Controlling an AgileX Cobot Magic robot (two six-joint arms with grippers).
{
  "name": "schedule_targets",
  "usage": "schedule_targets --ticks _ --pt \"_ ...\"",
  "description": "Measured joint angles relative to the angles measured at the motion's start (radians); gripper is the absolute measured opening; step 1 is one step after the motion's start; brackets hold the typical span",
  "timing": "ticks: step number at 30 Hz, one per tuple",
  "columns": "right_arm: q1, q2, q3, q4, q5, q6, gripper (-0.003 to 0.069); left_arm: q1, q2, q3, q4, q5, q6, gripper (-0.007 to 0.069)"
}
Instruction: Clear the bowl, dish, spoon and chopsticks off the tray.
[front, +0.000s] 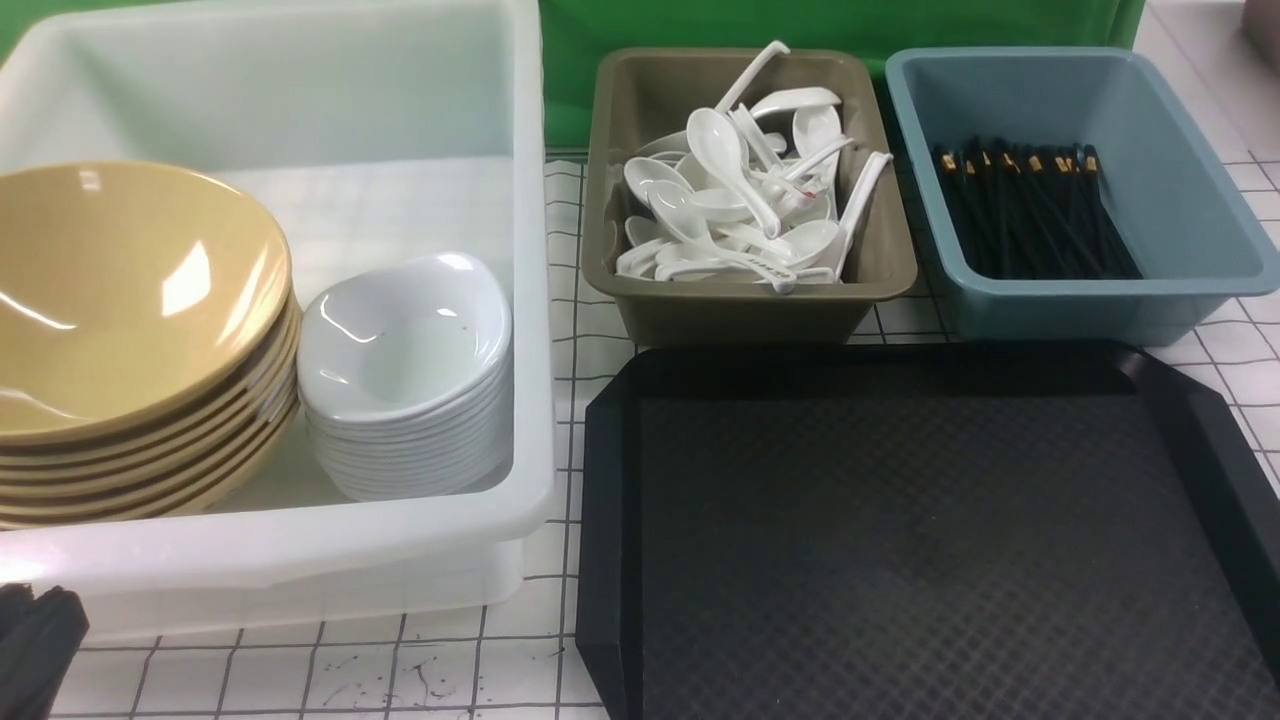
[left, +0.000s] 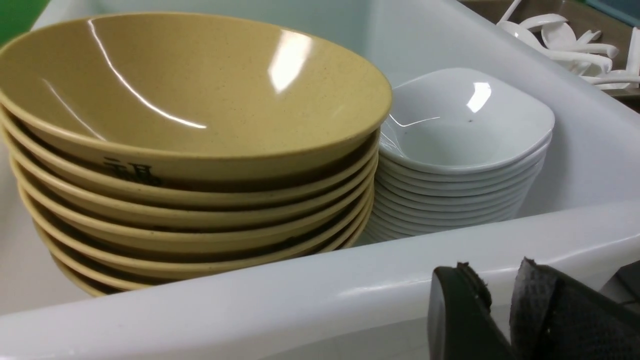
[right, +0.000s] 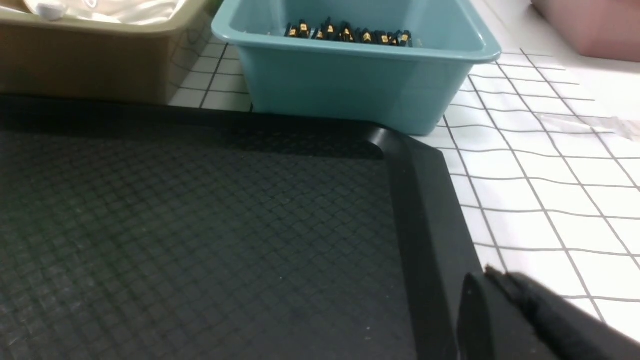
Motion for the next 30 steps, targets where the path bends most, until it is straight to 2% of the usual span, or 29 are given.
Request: schedule_targets --ticks 17,23,30 --pt "0.0 0.0 0.0 0.0 0.001 0.0 0.0048 0.001 -0.017 0.02 0.0 -0.018 0.0 0.0121" --pt "0.0 0.0 0.0 0.002 0.002 0.001 0.005 0.044 -0.03 0.196 0.015 -0.075 0.0 0.0121" --pt "0.0 0.0 0.0 0.003 0.002 0.001 0.0055 0.061 -0.03 0.253 0.022 -0.191 -0.162 0.0121"
